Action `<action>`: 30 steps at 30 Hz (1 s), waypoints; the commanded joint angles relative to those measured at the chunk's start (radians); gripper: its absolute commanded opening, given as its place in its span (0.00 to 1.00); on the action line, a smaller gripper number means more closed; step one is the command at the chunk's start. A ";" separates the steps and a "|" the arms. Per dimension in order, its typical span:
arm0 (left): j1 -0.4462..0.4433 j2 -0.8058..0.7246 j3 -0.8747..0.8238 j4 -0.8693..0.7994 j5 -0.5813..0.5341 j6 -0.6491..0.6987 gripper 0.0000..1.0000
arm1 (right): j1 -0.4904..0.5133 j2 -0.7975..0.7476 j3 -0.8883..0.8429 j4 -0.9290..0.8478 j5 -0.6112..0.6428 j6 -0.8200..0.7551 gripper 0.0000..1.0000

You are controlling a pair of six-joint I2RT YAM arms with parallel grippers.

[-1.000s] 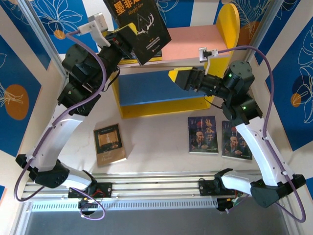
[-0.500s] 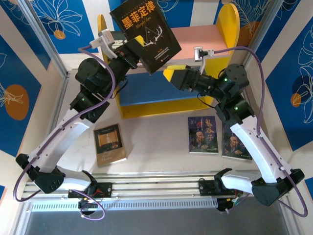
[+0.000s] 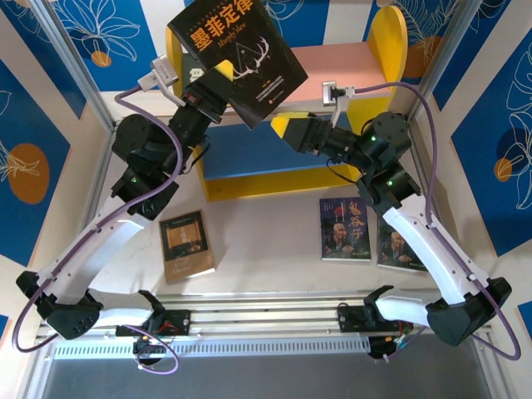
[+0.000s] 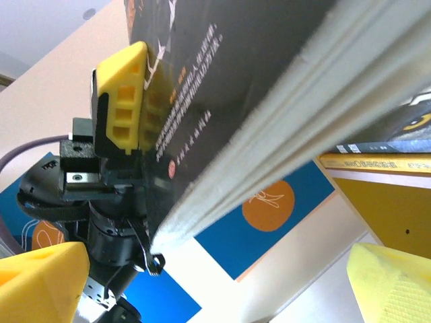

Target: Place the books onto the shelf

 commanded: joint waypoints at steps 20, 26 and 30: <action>-0.034 -0.004 -0.055 0.179 -0.020 -0.027 0.00 | 0.021 0.084 -0.011 0.275 0.124 0.155 0.64; -0.037 -0.008 -0.068 0.177 -0.040 -0.010 0.00 | 0.020 0.107 0.021 0.253 0.096 0.149 0.22; -0.037 -0.014 -0.071 0.145 -0.055 0.008 0.00 | 0.017 0.118 0.037 0.238 0.081 0.136 0.06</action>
